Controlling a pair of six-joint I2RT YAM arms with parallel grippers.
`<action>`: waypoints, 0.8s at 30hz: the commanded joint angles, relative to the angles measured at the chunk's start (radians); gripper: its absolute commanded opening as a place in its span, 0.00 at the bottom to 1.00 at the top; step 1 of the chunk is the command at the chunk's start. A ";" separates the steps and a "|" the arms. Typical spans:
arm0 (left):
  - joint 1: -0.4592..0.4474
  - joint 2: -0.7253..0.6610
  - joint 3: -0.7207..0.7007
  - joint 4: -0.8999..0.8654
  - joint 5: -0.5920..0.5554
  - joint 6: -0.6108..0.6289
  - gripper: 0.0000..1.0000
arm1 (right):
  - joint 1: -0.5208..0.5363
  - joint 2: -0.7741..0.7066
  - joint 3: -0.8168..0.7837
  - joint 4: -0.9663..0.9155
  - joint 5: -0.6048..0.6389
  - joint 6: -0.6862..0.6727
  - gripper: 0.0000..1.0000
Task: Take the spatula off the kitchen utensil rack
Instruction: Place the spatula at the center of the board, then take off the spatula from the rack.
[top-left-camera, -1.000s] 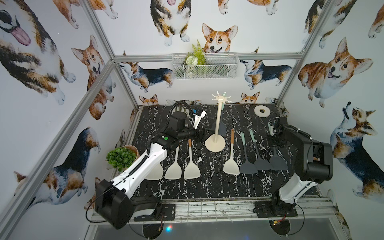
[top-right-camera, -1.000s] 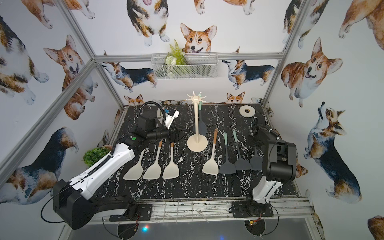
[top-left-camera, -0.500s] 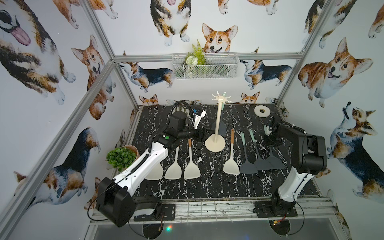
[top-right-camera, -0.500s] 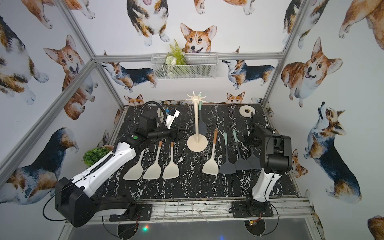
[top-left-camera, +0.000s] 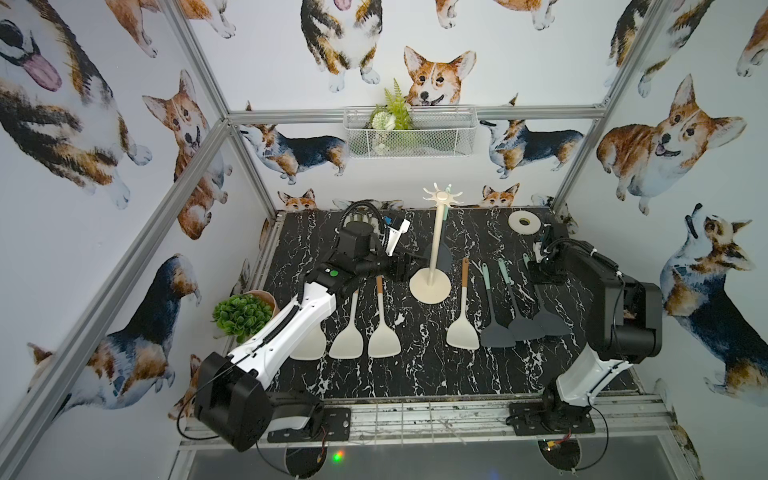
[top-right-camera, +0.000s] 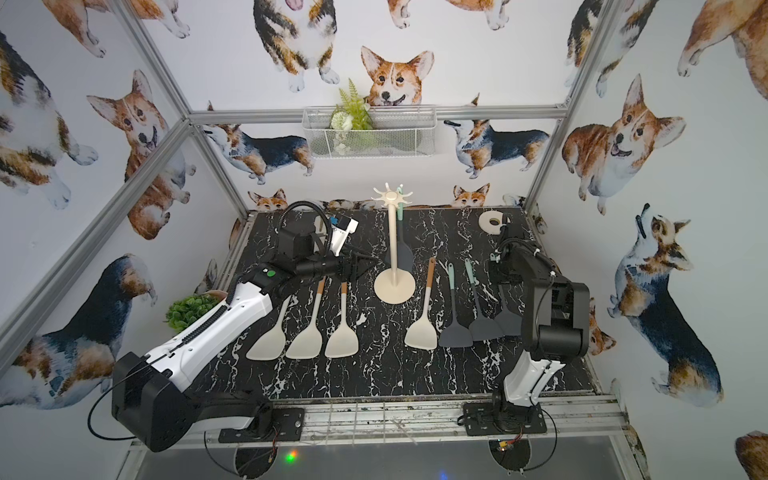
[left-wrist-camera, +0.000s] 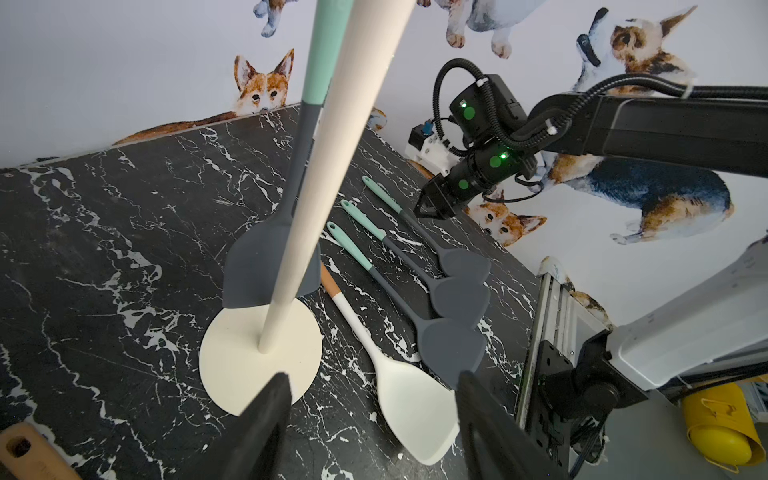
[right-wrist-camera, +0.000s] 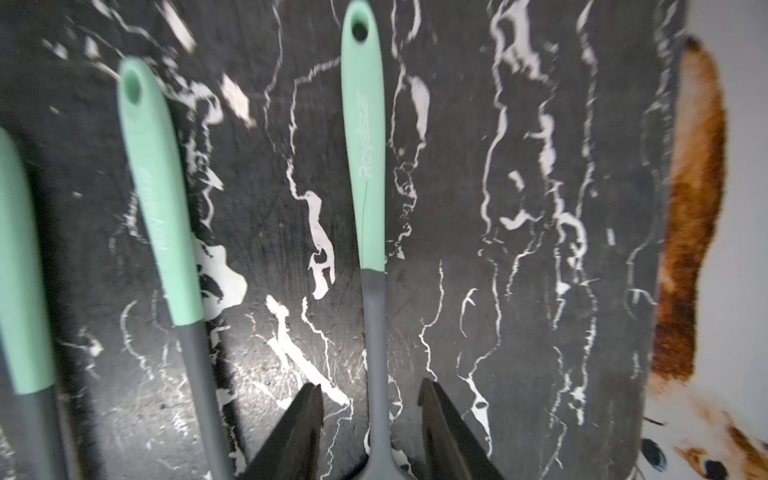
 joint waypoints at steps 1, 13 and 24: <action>0.008 -0.013 0.032 0.004 -0.035 -0.051 0.66 | 0.019 -0.092 0.004 -0.020 -0.044 0.026 0.44; 0.011 0.090 0.301 -0.025 -0.122 -0.274 0.62 | 0.376 -0.367 -0.182 0.481 -0.177 0.182 0.51; 0.012 0.185 0.494 -0.073 -0.150 -0.334 0.48 | 0.537 -0.189 -0.084 0.678 -0.181 0.171 0.51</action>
